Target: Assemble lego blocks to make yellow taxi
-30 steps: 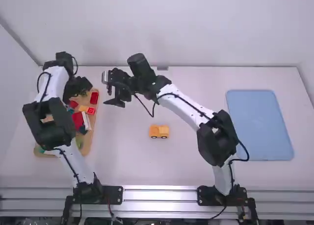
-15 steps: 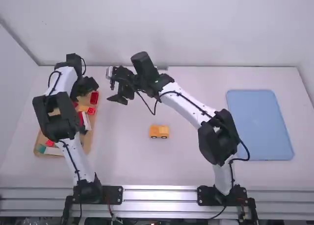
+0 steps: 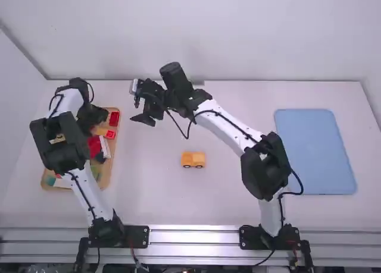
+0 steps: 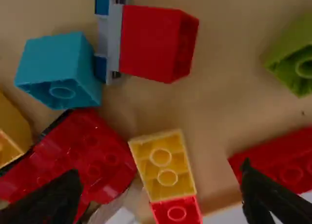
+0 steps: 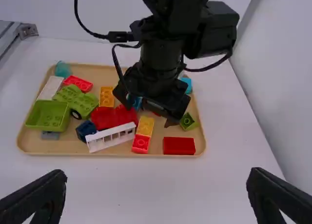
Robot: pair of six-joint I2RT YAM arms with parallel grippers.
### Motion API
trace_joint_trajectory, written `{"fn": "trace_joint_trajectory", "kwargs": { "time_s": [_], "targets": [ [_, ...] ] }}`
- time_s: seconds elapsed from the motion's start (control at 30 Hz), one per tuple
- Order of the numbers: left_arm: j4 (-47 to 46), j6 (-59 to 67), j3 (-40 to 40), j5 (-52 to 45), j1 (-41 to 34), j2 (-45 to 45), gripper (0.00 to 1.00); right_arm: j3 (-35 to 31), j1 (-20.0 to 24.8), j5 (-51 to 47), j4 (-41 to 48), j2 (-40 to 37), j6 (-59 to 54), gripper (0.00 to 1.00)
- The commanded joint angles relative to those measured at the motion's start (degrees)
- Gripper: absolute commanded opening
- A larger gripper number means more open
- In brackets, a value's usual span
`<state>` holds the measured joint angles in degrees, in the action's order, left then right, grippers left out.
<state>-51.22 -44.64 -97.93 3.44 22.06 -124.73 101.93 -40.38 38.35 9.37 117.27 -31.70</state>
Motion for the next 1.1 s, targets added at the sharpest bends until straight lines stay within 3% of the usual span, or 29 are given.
{"fn": "trace_joint_trajectory", "kwargs": {
  "time_s": [0.0, 0.4, 0.8, 0.9, 1.07],
  "targets": [
    [1.29, -6.03, 1.75, -2.19, -0.87, 0.07, 0.81, 1.55, -0.02, 0.13, -0.13, 0.57, 0.17, 0.99],
    [5.38, -10.14, 4.7, -1.86, -3.04, 0.07, 0.63, 1.55, 0.37, -0.28, 0.02, 0.57, 0.22, 0.99],
    [6.78, -14.29, 8.0, 0.59, -3.65, 0.04, 0.64, 1.55, 0.28, -2.43, 0.15, 0.57, 0.42, 0.99],
    [6.95, -14.19, 7.15, 0.57, -3.45, 0.04, 0.69, 1.55, 0.26, -2.45, 0.13, 0.57, 0.39, 0.99],
    [4.24, -13.42, 3.34, 0.26, -2.49, 0.07, 0.7, 1.55, 0.33, -2.47, 0.5, 0.57, 0.37, 0.99]
  ]
}}
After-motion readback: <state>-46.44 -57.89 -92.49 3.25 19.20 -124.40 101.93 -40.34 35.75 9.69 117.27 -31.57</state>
